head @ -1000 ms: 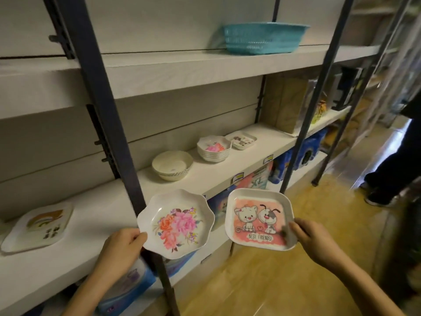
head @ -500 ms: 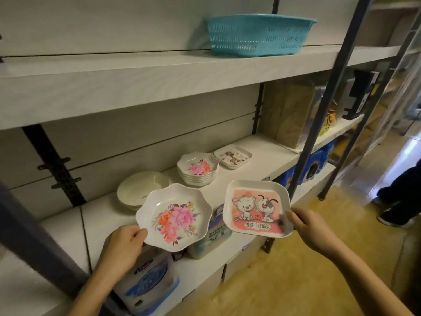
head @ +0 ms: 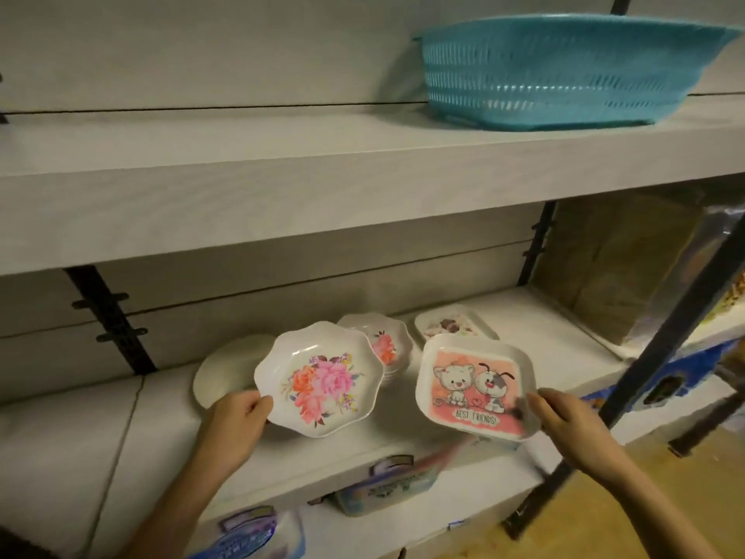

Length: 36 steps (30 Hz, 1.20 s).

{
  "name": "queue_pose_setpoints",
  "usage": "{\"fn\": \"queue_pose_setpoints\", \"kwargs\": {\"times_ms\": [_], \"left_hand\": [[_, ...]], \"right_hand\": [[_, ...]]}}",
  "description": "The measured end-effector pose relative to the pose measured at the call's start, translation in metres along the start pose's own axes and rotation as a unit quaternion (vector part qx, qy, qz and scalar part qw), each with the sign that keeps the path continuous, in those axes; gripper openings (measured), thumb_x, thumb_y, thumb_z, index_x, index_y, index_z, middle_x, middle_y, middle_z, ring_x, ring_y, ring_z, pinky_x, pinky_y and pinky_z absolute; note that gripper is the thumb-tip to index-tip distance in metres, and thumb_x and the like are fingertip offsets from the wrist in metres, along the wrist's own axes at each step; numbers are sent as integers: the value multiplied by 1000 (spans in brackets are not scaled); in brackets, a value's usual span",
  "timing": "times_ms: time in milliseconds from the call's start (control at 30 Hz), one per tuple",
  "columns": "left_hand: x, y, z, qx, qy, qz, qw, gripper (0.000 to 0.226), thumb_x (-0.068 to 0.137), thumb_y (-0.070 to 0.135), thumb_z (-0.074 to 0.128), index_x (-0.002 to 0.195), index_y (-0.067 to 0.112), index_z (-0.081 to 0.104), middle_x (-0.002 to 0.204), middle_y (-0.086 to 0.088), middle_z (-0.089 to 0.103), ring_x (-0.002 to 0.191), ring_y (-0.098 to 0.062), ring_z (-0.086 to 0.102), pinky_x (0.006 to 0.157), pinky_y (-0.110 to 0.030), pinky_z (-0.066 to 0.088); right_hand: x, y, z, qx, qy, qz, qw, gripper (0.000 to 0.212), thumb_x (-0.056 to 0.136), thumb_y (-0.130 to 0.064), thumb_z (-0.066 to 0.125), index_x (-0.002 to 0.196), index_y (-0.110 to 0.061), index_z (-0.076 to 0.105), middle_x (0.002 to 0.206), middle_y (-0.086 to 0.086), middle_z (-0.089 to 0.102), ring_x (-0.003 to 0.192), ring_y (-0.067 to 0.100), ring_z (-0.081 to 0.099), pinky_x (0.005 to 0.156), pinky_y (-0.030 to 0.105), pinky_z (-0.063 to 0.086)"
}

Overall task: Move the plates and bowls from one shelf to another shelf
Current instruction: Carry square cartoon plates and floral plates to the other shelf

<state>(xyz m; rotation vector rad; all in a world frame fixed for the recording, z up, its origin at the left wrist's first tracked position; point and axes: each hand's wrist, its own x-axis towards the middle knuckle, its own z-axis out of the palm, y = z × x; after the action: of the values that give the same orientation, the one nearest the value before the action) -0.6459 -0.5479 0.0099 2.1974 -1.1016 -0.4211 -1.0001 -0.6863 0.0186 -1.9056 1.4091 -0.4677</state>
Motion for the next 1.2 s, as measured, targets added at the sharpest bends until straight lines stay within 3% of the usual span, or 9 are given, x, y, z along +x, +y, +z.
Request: {"fn": "queue_pose_setpoints", "kwargs": {"times_ms": [133,233,333,500,833,967,1200], "left_hand": [[22,20,28,-15,26,-42,999,35,90,13,48,56,6,49,58,-10,51,57,-22,44,54,-28,29],[39,37,48,-21,46,-83,995,31,91,16,48,63,3,54,61,-9,53,59,-21,47,55,-26,31],[55,49,67,-22,55,-110,992,28,90,17,48,67,4,55,69,-13,57,66,-24,51,59,-29,33],[81,57,90,17,35,-150,988,31,92,20,46,89,-4,65,80,-17,61,74,-25,53,67,-28,35],[107,64,97,91,-24,-165,982,33,92,25,44,67,5,53,72,-13,55,72,-25,52,68,-27,35],[101,61,106,95,-28,-175,979,37,93,30,45,59,14,47,60,-3,49,71,-23,53,67,-28,36],[82,77,100,165,42,-118,978,47,91,42,44,51,21,35,57,1,44,68,-19,51,57,-25,31]], "right_hand": [[55,13,-25,-25,-47,-37,998,25,96,-23,41,81,-20,61,82,2,68,66,10,63,56,18,49],[89,22,-42,-49,-60,-62,995,26,96,-24,42,80,-20,62,84,2,69,77,17,65,71,32,53],[120,31,-55,-75,-65,-76,992,31,95,-26,44,80,-12,67,81,7,71,75,25,64,75,46,51],[154,38,-59,-72,-92,-90,989,32,96,-26,43,85,-9,68,84,6,71,76,23,65,76,42,53],[182,50,-62,-40,-94,-79,992,31,95,-25,44,85,-9,68,83,6,71,76,23,65,76,44,53],[187,60,-62,-41,-93,-71,992,29,95,-24,45,82,-12,68,81,5,72,75,21,65,76,45,53],[201,68,-56,-73,-100,-69,990,30,96,-27,43,88,-10,66,85,4,69,76,19,64,71,34,52]]}}
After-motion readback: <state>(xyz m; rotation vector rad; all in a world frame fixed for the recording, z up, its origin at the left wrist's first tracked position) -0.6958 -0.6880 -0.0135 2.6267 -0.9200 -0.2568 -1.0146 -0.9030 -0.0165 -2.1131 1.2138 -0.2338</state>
